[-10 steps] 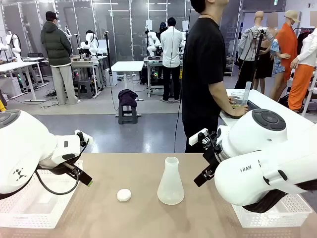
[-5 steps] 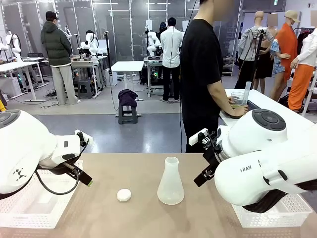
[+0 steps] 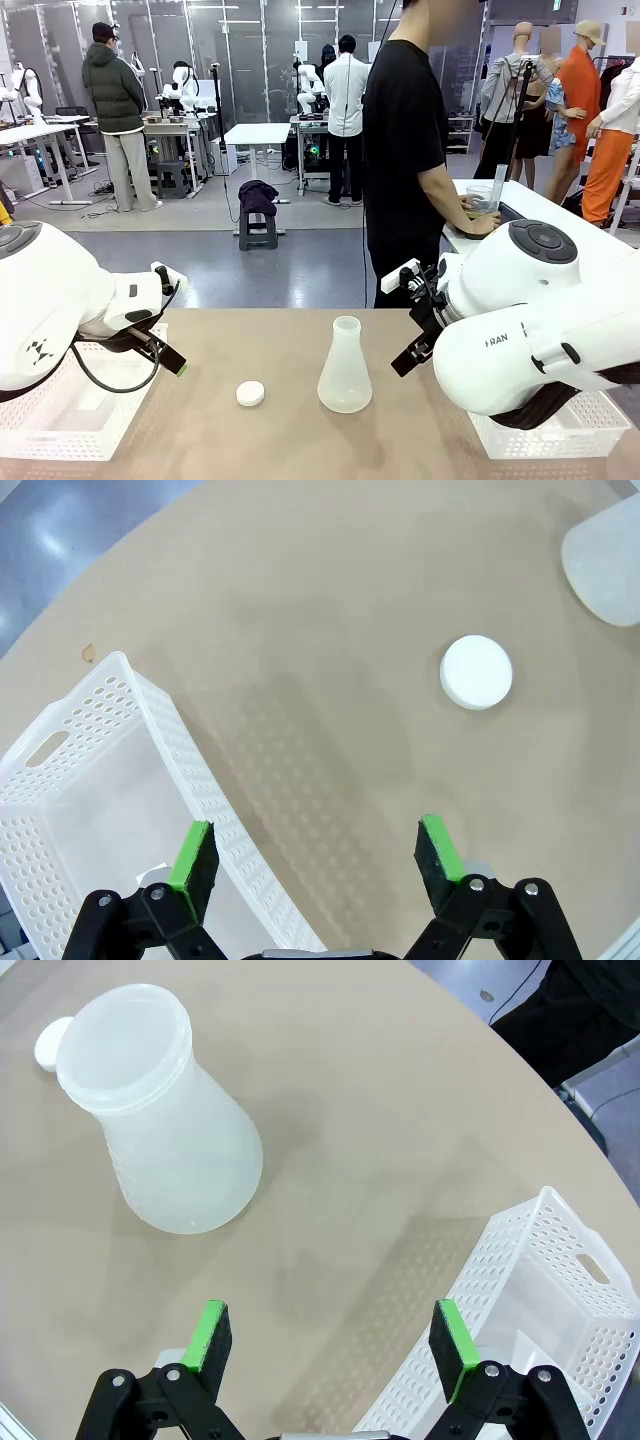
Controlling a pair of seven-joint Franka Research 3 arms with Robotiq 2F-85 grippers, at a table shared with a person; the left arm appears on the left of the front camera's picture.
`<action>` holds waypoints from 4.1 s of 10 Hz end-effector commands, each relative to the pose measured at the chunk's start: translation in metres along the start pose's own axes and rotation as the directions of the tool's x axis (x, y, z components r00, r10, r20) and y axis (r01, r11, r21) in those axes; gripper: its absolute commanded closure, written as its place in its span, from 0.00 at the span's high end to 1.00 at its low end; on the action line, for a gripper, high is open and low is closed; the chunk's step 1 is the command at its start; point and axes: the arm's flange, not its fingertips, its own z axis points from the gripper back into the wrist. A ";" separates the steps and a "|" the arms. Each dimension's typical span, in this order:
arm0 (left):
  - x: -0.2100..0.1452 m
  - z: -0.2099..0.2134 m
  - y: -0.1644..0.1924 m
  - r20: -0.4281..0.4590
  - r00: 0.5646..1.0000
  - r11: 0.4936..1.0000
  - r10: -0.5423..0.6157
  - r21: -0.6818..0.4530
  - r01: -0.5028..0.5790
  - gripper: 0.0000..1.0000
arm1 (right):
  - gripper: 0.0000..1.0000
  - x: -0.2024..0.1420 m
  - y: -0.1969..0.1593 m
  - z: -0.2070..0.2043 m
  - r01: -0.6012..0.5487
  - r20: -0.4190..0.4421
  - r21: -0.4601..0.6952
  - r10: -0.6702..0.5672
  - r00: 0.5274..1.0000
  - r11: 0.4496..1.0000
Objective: Prepare the solutions needed for the experiment.
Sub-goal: Pick up the Plastic Funnel and insert it into the Big flask.
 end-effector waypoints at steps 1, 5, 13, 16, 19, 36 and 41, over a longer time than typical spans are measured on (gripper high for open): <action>0.000 0.000 0.000 0.000 1.000 1.000 0.001 0.000 -0.001 1.00 | 1.00 0.000 0.000 0.000 0.002 0.000 0.000 -0.002 1.000 1.000; 0.000 0.000 0.000 0.000 1.000 1.000 0.001 0.000 -0.001 1.00 | 1.00 0.000 0.000 0.000 0.002 0.000 0.000 -0.002 1.000 1.000; 0.011 0.088 -0.010 0.269 0.955 0.978 0.127 -0.194 -0.076 1.00 | 1.00 0.024 0.022 0.085 0.107 0.216 0.237 -0.160 0.963 0.966; 0.009 0.127 -0.001 0.305 0.895 0.883 0.325 -0.438 -0.172 1.00 | 1.00 0.033 0.008 0.123 0.264 0.218 0.490 -0.410 0.886 0.831; 0.006 0.130 0.021 0.123 0.849 0.609 0.513 -0.749 -0.259 1.00 | 1.00 0.033 -0.029 0.125 0.451 -0.012 0.770 -0.697 0.717 0.451; 0.003 0.111 0.033 -0.080 0.694 0.250 0.715 -0.899 -0.361 1.00 | 1.00 0.033 -0.057 0.086 0.662 -0.283 0.716 -0.773 0.567 0.223; 0.003 0.111 0.033 -0.080 0.694 0.250 0.715 -0.899 -0.361 1.00 | 1.00 0.041 -0.161 0.121 0.989 -0.076 0.147 -0.997 0.022 0.011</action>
